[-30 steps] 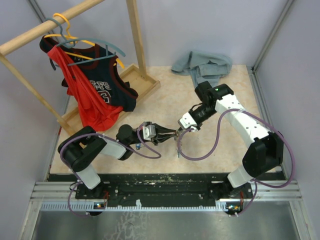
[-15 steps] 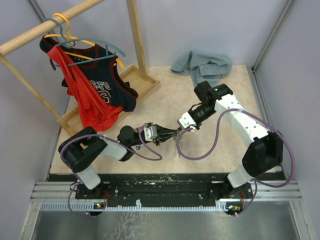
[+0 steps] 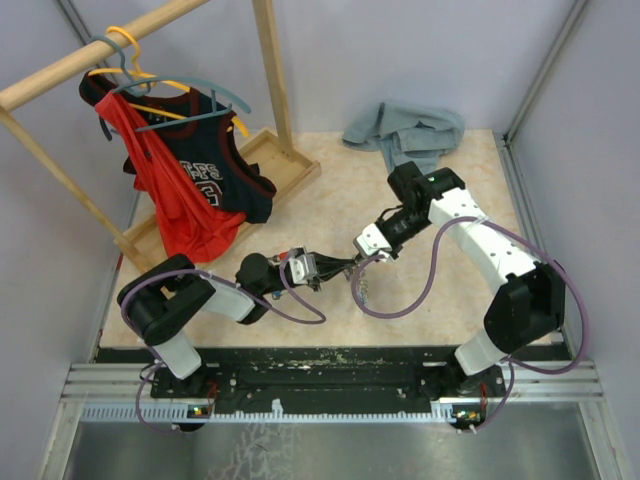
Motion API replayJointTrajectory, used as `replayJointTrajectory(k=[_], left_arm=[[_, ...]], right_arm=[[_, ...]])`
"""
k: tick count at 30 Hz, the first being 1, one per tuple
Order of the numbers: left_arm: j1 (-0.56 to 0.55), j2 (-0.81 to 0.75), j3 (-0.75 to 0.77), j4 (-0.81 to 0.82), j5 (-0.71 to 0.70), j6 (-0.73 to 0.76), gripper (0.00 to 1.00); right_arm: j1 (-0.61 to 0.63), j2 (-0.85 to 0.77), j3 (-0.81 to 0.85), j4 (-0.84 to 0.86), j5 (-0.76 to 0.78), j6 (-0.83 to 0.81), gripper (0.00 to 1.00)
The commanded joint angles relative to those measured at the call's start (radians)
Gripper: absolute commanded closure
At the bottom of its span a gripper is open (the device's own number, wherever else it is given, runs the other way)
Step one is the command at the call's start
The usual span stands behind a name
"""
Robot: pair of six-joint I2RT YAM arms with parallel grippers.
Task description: Remove the keys from the keyring
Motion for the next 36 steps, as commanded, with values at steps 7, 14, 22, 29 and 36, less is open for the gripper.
replayJointTrajectory(k=[7,14,22,29,36], left_arm=[[-0.004,-0.033,-0.023,0.239,-0.024,0.032,1.0],[0.017,-0.043,-0.041,0.275,-0.024,-0.017,1.0],[0.027,-0.056,-0.05,0.276,-0.033,-0.026,1.0],[0.033,-0.056,-0.05,0.275,-0.033,-0.036,1.0],[0.035,-0.052,-0.046,0.275,-0.035,-0.046,1.0]], right_arm=[[0.006,-0.017,0.017,-0.01,-0.036,-0.008,1.0],[-0.02,-0.042,-0.007,-0.016,-0.006,-0.042,1.0],[-0.022,-0.052,-0.065,0.014,0.048,-0.076,1.0],[-0.022,-0.053,-0.102,0.033,0.055,-0.106,1.0],[-0.014,-0.053,-0.11,0.045,0.044,-0.099,1.0]])
